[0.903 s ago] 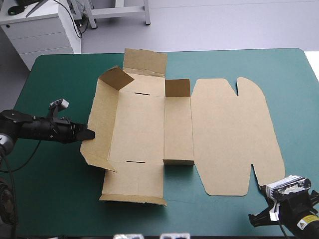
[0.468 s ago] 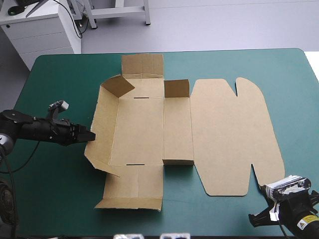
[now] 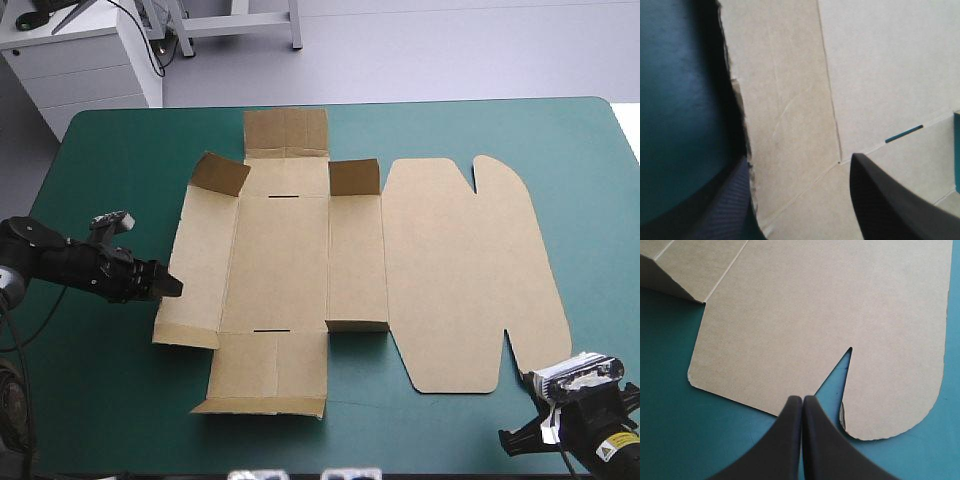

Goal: Fold the box

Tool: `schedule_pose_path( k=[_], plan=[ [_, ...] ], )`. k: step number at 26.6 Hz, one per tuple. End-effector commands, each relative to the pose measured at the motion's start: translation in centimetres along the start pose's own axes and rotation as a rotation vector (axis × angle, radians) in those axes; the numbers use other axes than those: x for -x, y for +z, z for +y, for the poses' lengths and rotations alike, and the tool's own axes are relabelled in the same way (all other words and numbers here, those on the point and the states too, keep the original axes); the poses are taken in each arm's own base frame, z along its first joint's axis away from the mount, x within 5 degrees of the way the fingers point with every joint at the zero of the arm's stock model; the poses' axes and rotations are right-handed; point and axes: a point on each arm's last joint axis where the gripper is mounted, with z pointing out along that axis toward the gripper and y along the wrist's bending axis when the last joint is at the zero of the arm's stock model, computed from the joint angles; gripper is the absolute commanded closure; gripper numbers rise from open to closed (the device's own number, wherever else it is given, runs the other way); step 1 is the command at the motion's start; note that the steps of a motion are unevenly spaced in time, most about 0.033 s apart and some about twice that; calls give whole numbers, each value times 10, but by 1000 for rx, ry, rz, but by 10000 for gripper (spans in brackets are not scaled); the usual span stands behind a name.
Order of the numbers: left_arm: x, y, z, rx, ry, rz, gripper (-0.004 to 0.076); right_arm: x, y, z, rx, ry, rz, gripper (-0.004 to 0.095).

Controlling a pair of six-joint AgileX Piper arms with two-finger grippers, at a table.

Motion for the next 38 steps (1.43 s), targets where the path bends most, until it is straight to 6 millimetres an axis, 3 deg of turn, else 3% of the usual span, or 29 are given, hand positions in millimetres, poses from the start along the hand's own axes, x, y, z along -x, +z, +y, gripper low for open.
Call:
schedule_pose_path(
  k=[1, 8, 14, 17, 21, 26, 33, 38],
  plan=[
    [8, -21, -11, 40, 11, -41, 296, 11, -4, -1, -12, 4, -74, 922],
    [16, -37, -8, 160, 6, -33, 297, 11, -4, -1, -12, 4, -74, 922],
    [16, -46, 9, 376, -52, -38, 297, 11, -4, -1, -12, 4, -74, 922],
    [17, -48, 14, 395, -72, -73, 297, 11, -4, -1, -12, 4, -74, 922],
    [15, -51, 21, 326, -80, -83, 297, 11, -4, -1, -12, 4, -74, 922],
    [17, -47, 26, 30, -74, -131, 237, 11, -4, -1, -12, 4, -74, 922],
    [19, -25, 43, -41, -101, -54, 237, 11, -4, -1, -12, 4, -74, 922],
    [5, 7, 54, -152, -161, -2, 237, 11, -4, -1, -12, 4, -74, 922]
  ],
)
